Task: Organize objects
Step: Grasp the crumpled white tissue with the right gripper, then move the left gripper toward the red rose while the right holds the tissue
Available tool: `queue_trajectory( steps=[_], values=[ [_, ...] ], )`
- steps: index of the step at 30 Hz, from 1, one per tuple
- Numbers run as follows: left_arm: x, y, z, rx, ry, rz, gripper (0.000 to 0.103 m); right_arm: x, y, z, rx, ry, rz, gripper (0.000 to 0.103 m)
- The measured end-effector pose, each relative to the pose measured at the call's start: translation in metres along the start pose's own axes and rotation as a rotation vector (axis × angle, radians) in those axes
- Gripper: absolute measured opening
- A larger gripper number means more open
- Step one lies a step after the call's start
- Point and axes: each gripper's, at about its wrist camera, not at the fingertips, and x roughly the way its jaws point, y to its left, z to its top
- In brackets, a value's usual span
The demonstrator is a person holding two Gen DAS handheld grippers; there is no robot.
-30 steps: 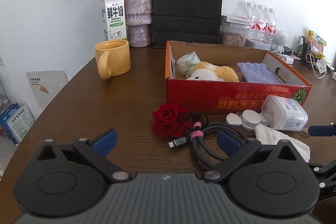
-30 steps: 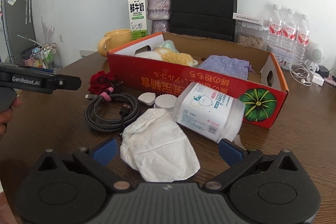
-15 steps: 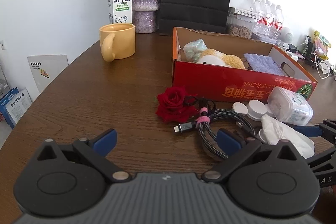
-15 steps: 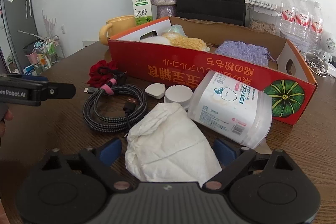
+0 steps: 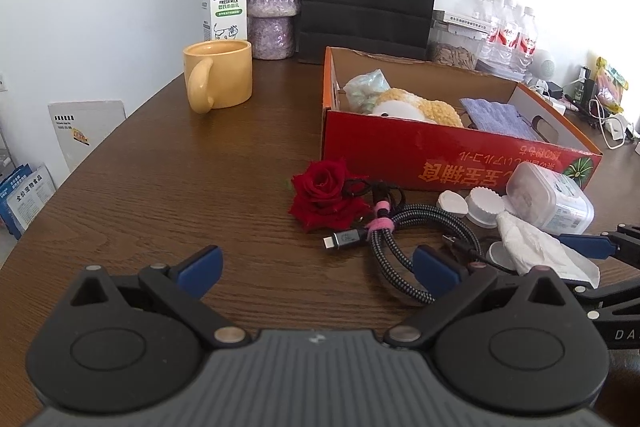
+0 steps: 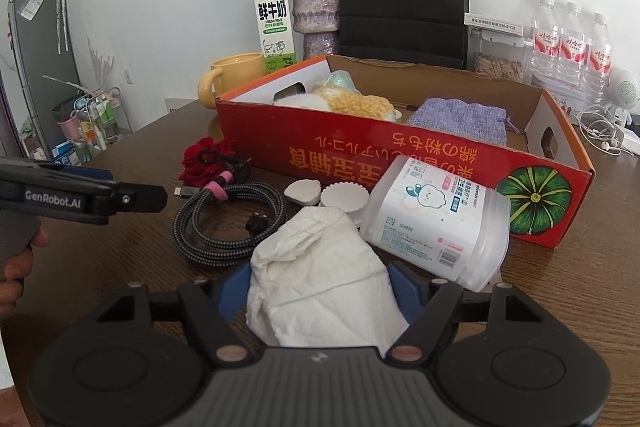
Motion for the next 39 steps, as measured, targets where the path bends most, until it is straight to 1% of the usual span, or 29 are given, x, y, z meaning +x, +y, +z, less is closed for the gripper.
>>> queue_trajectory(
  steps=[7, 15, 23, 27, 31, 34, 39],
  values=[
    [0.005, 0.001, 0.006, -0.006, -0.007, 0.012, 0.103, -0.019, -0.002, -0.004, 0.008, -0.039, -0.01, 0.073],
    [0.028, -0.001, 0.022, -0.018, 0.001, 0.051, 0.103, -0.042, -0.007, -0.01, 0.015, -0.071, -0.031, 0.073],
    [0.044, 0.001, 0.04, -0.051, -0.028, 0.103, 0.103, -0.06, -0.009, -0.011, 0.013, -0.11, -0.057, 0.073],
    [0.051, 0.004, 0.046, -0.067, -0.028, 0.13, 0.103, -0.064, -0.015, -0.01, 0.024, -0.125, -0.082, 0.073],
    [0.059, 0.004, 0.053, -0.069, -0.021, 0.134, 0.103, -0.067, -0.022, -0.01, 0.039, -0.135, -0.111, 0.073],
    [0.068, 0.004, 0.057, -0.064, 0.0, 0.142, 0.103, -0.068, -0.029, -0.009, 0.055, -0.143, -0.135, 0.073],
    [0.078, 0.0, 0.055, -0.05, 0.042, 0.117, 0.103, -0.068, -0.041, -0.01, 0.08, -0.148, -0.165, 0.073]
  ],
)
